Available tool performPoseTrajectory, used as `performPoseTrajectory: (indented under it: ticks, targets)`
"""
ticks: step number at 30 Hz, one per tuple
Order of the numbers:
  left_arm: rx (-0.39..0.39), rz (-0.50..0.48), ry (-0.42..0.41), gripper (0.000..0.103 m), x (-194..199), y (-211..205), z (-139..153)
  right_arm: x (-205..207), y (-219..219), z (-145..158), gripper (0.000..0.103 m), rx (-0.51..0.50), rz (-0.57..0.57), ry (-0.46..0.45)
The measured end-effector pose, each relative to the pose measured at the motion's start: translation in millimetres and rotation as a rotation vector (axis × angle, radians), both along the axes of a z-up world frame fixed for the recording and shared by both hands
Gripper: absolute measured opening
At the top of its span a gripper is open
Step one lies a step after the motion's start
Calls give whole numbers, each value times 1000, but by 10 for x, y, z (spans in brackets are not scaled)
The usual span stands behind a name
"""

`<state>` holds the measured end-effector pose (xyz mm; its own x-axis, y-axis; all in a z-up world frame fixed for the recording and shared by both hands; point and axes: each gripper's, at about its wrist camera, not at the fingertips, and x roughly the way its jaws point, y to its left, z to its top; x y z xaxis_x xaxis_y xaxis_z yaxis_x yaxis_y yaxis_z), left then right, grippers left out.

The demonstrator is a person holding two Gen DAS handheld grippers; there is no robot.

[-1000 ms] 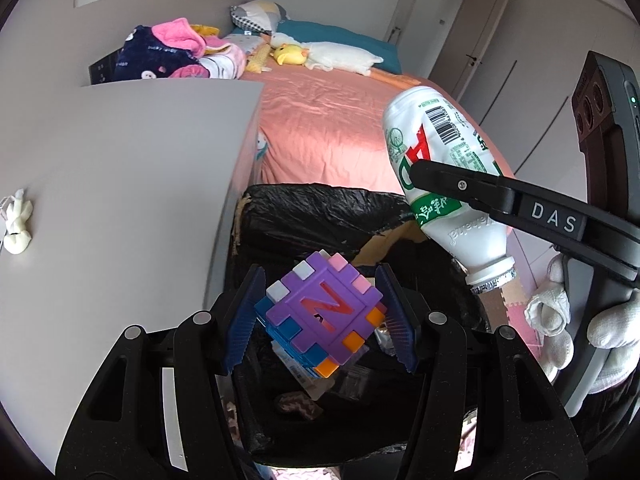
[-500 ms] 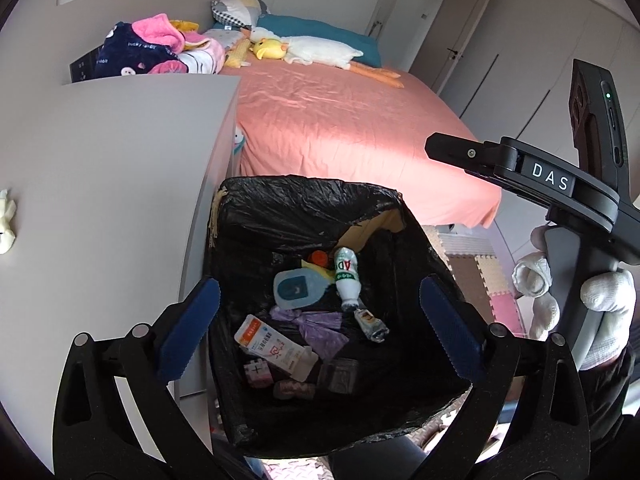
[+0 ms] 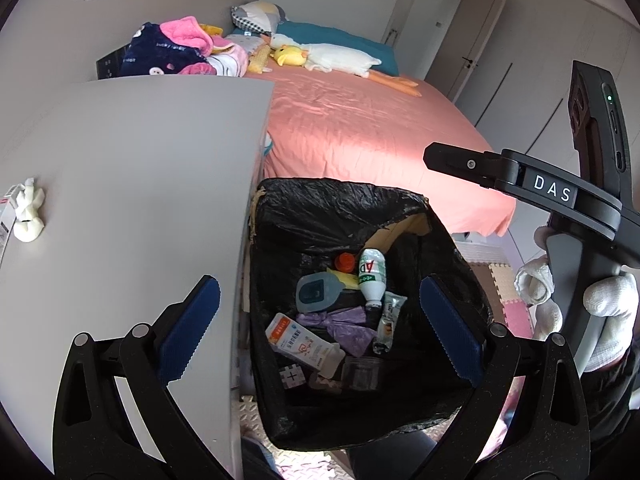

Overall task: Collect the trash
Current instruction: 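Move both open tools back over the desk toward the thermometer box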

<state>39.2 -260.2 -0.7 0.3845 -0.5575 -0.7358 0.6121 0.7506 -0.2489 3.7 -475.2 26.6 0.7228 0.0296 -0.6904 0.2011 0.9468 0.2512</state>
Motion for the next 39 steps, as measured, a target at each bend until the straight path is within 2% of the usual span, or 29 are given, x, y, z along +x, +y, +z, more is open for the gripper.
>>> performPoseTrajectory:
  ticks: [26,32,39]
  targets:
    - [59,255,-32,97,621,1386,-107,755,1236,-159,82,-25,172,33]
    - [69,311,-77,97,737,1698,-97,917,1463,-200,82,-31,201,50]
    - [86,373,-85,97,901,2052,-101,1103,1680,-248,82,-27,215,64]
